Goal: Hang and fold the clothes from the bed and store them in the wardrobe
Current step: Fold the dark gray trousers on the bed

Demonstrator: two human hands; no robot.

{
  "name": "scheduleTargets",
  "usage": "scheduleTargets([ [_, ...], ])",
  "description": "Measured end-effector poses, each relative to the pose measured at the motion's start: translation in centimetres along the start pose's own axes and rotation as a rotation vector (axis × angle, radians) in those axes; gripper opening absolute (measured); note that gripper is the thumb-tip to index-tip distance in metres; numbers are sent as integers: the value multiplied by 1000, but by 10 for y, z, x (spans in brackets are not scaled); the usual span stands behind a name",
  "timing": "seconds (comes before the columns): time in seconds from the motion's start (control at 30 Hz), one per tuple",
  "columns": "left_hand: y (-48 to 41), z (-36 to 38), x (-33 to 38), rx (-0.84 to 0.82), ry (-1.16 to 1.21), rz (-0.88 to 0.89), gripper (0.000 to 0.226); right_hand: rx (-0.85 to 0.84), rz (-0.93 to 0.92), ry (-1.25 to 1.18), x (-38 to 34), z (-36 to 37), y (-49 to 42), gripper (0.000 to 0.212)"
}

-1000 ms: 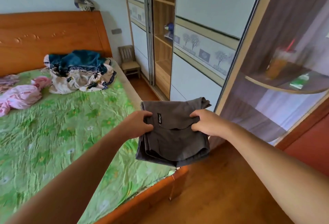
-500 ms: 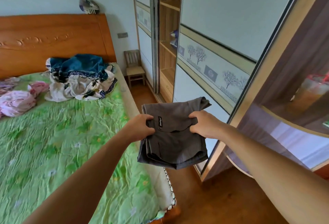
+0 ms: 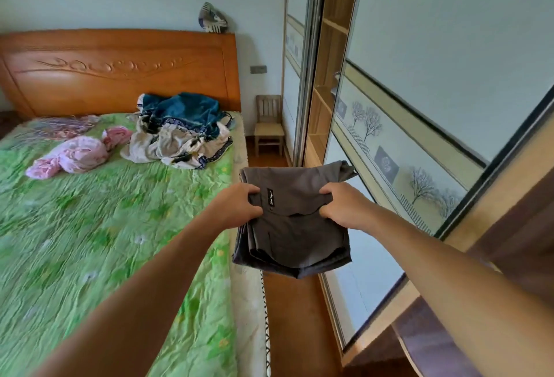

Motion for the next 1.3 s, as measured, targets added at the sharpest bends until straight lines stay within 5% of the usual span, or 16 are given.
scheduleTargets([
  [0.4, -103, -1, -4, 54, -66, -73, 37, -38, -76, 3, -8, 4, -130, 58],
  [0.9, -445, -26, -66, -24, -61, -39, 49, 27, 41, -81, -56, 2, -446, 58],
  [1.3, -569, -68, -68, -12, -72, 58, 45, 69, 27, -91, -110, -40, -554, 40],
])
Point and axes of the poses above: each hand's wrist, its own y-axis away from the middle knuckle, its own z-axis out of the palm, x = y × z, the point moved 7 cm from there along -y, towards the middle knuckle, and after that the axes turned 13 degrees about x, right-handed, at the moved point
